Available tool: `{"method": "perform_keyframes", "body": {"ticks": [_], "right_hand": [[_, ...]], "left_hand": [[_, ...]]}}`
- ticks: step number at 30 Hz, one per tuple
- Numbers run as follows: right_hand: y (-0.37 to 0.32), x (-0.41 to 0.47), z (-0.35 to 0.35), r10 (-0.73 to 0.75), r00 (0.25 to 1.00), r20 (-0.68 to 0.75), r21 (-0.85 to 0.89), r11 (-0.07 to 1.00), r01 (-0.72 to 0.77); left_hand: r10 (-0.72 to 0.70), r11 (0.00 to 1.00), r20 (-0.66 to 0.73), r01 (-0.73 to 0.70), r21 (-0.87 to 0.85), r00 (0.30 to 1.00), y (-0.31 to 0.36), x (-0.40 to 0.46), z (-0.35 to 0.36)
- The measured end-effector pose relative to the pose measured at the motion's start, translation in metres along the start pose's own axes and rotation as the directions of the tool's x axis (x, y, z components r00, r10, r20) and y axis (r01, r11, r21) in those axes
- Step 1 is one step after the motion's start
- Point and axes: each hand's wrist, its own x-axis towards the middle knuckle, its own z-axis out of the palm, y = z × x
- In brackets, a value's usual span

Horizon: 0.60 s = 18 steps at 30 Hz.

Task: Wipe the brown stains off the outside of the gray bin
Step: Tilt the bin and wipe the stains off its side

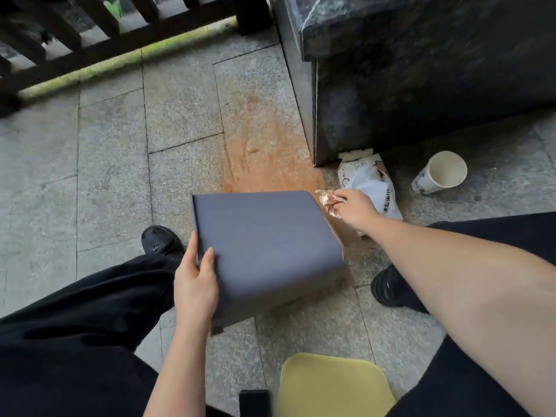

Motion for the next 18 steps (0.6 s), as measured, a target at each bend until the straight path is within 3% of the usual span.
{"method": "perform_keyframes", "body": {"ticks": [5, 10, 18], "right_hand": [[-0.021, 0.027, -0.003, -0.123, 0.990, 0.068, -0.007, 0.992, 0.123], [-0.035, 0.028, 0.013, -0.221, 0.956, 0.193, -0.126, 0.961, 0.248], [-0.019, -0.007, 0.024, -0.161, 0.983, 0.084, -0.092, 0.981, 0.169]], "left_hand": [[0.024, 0.999, 0.016, -0.025, 0.040, 1.000, -0.013, 0.020, -0.005], [0.009, 0.999, 0.009, -0.009, 0.033, 1.000, -0.018, 0.024, -0.006], [-0.049, 0.998, -0.004, 0.048, -0.026, 0.999, -0.022, 0.027, -0.006]]}}
